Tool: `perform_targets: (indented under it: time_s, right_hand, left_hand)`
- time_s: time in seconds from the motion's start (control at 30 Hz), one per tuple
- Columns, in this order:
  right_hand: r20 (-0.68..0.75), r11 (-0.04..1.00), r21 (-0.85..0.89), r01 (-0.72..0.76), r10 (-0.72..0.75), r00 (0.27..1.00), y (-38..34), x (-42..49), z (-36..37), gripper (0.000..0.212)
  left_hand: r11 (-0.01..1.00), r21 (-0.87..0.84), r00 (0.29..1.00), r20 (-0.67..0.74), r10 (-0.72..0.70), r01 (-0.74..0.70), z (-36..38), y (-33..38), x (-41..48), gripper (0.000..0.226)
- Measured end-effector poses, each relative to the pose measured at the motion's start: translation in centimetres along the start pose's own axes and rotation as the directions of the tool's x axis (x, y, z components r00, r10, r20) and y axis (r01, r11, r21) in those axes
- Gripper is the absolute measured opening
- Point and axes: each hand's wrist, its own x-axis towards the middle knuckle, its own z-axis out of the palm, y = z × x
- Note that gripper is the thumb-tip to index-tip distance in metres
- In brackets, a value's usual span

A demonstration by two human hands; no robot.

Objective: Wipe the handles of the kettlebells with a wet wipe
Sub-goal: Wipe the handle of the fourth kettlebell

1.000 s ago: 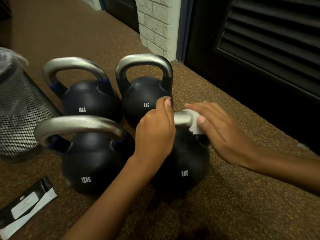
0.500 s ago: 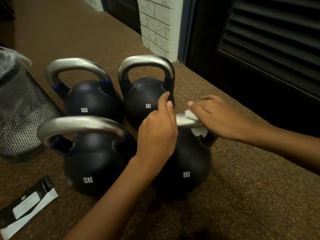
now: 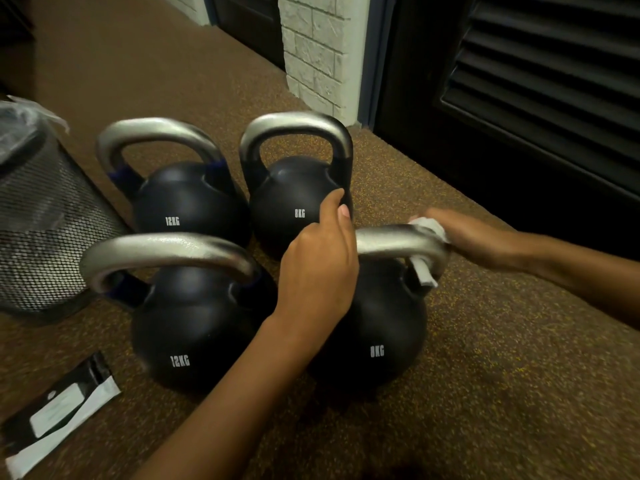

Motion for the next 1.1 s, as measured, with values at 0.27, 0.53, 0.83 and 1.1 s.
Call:
perform_targets:
  time_s: [0.27,0.53,0.83,1.1]
  right_hand:
    - [-0.148,0.976,-0.175,0.130,-0.157,0.976,-0.6,0.5,1.5,0.041]
    - [-0.116,0.572,-0.746,0.342,-0.617,0.778,0.2,-1.6,3.9,0.045]
    - [-0.104,0.424,-0.844,0.328,-0.730,0.676,-0.8,-1.3,6.0,0.042]
    - [-0.332,0.816,-0.515,0.263,-0.473,0.816,2.0,-1.8,3.3,0.052]
  left_hand:
    - [1.000,0.030,1.000,-0.016,0.004,-0.003,0.3,-0.1,0.1,0.039]
    - [0.998,0.068,1.000,-0.012,-0.003,0.004,0.1,0.0,0.0,0.039]
    - [0.998,-0.047,0.999,0.006,-0.033,0.033,-0.4,0.5,-0.1,0.038]
    - [1.000,0.008,1.000,-0.021,0.005,-0.005,-0.2,0.4,-0.1,0.056]
